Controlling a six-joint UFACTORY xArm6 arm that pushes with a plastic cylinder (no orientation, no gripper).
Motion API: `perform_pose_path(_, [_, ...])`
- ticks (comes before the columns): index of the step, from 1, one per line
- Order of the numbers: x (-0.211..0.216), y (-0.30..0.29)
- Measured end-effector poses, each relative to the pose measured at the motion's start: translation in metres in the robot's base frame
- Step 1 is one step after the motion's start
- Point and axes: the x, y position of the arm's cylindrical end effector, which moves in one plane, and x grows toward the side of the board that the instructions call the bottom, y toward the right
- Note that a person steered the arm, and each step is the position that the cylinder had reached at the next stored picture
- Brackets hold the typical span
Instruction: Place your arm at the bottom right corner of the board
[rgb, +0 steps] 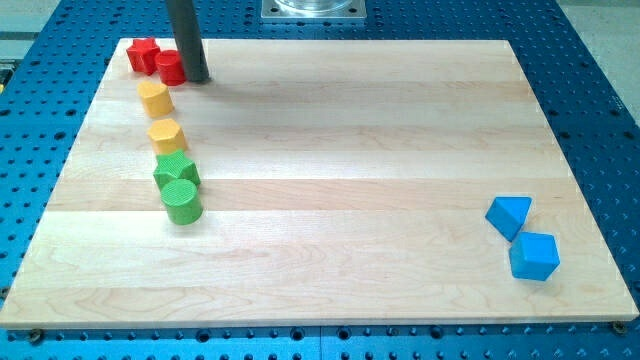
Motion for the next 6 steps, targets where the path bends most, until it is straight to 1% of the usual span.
perform_pose_path(1, [0.0, -0.02])
perform_pose_path(2, [0.016, 0.013])
perform_pose_path(3, [0.053, 0.105])
perform_pose_path(5, [0.142, 0.36])
perform_pose_path(6, [0.212, 0.456])
